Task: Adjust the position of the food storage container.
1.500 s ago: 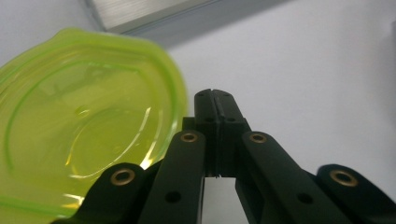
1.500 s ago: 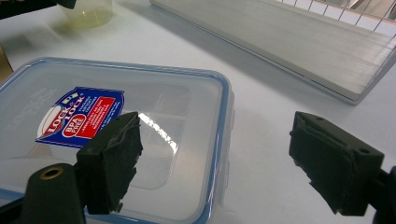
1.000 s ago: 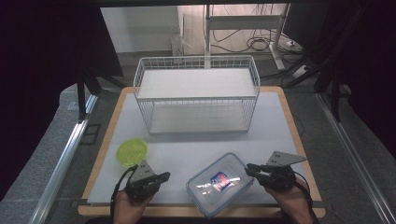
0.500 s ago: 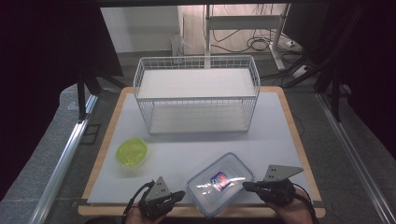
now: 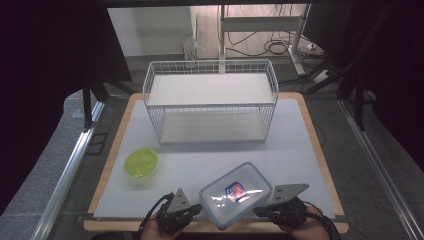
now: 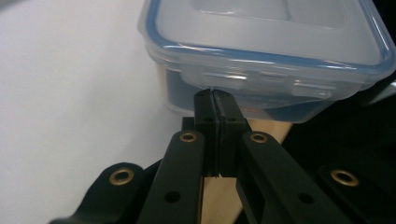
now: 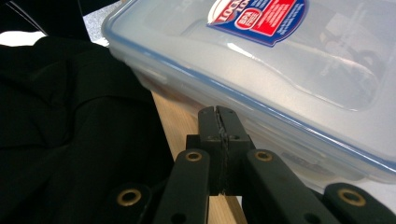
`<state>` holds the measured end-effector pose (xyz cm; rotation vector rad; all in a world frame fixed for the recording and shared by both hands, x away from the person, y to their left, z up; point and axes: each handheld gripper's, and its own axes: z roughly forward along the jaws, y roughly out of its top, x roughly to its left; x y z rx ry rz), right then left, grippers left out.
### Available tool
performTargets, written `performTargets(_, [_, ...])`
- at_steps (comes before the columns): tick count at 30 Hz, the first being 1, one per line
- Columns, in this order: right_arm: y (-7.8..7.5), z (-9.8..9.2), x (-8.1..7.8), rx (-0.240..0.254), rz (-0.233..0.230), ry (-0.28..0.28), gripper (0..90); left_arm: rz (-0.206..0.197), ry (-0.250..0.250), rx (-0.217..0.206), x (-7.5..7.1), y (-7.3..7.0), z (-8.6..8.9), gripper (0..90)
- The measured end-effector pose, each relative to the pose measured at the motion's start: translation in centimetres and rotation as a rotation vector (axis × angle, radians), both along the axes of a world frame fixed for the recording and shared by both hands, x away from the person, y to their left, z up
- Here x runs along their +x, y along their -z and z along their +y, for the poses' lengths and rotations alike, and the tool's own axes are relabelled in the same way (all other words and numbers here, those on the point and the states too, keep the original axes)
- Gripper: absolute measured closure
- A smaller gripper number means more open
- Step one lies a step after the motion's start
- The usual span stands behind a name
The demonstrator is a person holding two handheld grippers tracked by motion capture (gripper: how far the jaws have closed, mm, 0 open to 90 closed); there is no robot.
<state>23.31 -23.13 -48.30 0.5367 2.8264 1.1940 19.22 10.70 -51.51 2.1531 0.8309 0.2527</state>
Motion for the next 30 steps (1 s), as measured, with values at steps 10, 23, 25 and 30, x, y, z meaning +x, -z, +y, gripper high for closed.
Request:
performTargets(10, [0.9, 1.3, 0.8, -0.085, -0.046, 0.038, 90.0, 0.010, -0.050, -0.021, 2.6, 0.1, 0.4, 89.4])
performTargets(23, [-0.3, -3.5, 2.7, -0.061, -0.062, 0.235, 89.8, 0.059, -0.034, -0.019, 2.5, 0.7, -0.2, 89.1])
performTargets(25, [-0.5, -4.0, 3.1, -0.065, -0.086, 0.268, 89.1, 0.069, -0.018, -0.004, 2.3, 0.9, -0.7, 89.0])
performTargets(30, [-0.3, -4.3, 4.2, -0.076, -0.083, 0.300, 88.1, 0.075, 0.000, 0.011, 2.2, 1.1, -1.4, 88.4])
